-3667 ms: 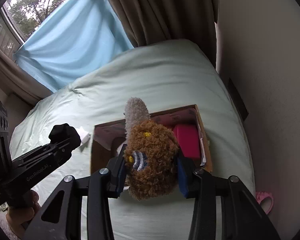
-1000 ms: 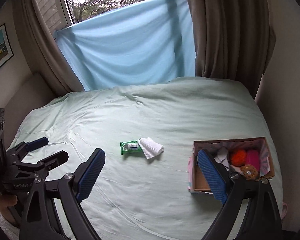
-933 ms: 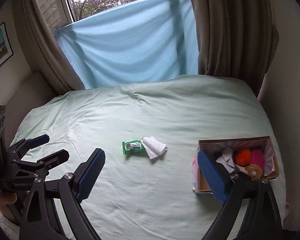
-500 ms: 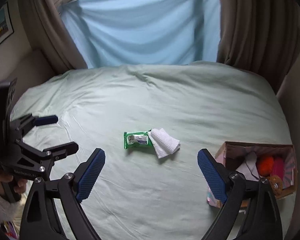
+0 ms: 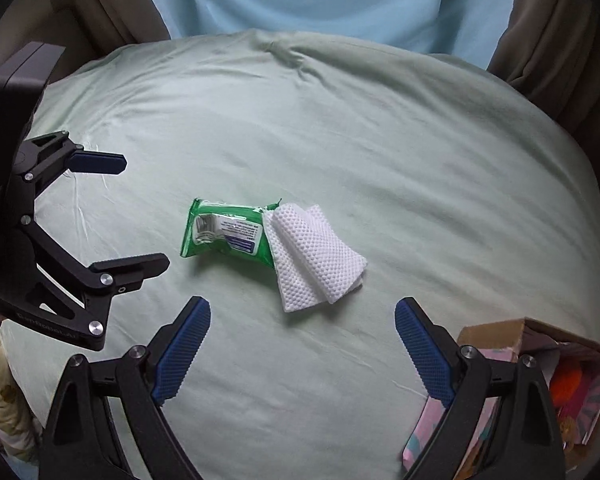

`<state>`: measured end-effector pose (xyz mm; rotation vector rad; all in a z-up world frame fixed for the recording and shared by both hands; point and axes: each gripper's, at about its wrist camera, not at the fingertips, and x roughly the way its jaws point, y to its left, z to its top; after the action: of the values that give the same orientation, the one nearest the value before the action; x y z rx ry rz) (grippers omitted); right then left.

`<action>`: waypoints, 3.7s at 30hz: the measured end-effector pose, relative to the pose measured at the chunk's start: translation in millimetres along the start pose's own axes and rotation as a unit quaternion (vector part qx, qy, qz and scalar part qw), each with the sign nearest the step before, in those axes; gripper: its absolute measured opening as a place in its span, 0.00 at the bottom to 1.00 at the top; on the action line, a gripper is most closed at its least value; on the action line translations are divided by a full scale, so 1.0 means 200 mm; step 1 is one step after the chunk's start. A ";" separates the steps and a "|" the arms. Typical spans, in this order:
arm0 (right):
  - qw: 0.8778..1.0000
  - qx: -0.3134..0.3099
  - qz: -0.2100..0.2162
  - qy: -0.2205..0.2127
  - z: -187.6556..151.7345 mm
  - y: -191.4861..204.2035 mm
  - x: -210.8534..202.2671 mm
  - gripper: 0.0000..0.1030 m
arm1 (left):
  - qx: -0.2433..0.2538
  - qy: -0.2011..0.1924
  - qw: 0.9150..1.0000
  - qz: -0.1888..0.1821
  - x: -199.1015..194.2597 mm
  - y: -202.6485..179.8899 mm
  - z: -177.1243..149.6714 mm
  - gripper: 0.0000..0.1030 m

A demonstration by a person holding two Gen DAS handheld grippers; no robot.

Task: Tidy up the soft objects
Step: 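Grasp the green wipes pack with the left tool while the right grasps the white waffle cloth, then carry the green wipes pack and white cloth into the box and release both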

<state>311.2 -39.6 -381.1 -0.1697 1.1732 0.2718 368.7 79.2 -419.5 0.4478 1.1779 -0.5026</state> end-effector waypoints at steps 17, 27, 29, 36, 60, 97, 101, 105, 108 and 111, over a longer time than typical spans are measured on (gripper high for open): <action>0.986 -0.096 0.072 0.114 0.09 -0.12 0.58 0.66 | 0.075 0.068 0.994 -0.049 0.52 -0.09 0.14 0.72; 0.993 -0.027 0.068 0.091 0.08 -0.26 0.56 0.23 | 0.048 0.064 0.995 -0.066 0.50 -0.07 0.17 0.51; 0.994 -0.009 0.066 0.084 0.07 -0.28 0.53 0.19 | 0.036 0.066 0.995 -0.069 0.49 -0.07 0.18 0.49; 0.997 0.024 0.058 0.054 0.05 -0.32 0.35 0.15 | 0.021 0.047 0.997 -0.058 0.30 -0.07 0.19 0.47; 0.990 0.094 0.040 -0.101 -0.20 0.04 -0.96 0.15 | -0.083 -0.099 0.992 -0.016 -1.01 -0.27 -0.21 0.47; 0.984 0.142 0.063 -0.084 -0.83 -1.25 -1.16 0.15 | -0.231 -0.043 0.971 -0.044 -0.64 -1.58 0.44 0.47; 0.984 0.154 0.069 -0.061 -0.84 -1.37 -0.98 0.15 | -0.232 -0.004 0.972 -0.030 -0.39 -1.63 0.53 0.47; 0.987 0.147 0.060 -0.037 -0.85 -1.41 -0.84 0.15 | -0.237 0.028 0.971 -0.030 -0.19 -1.66 0.56 0.47; 0.987 0.145 0.073 -0.018 -0.85 -1.44 -0.73 0.15 | -0.233 0.044 0.971 -0.024 -0.10 -1.69 0.58 0.47; 0.985 0.149 0.087 0.002 -0.84 -1.47 -0.64 0.15 | -0.228 0.050 0.972 -0.032 -0.05 -1.70 0.58 0.48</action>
<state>204.3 -381.7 -330.4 0.1956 1.2199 0.2463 254.1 -259.9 -396.4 0.0392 1.3630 -0.2522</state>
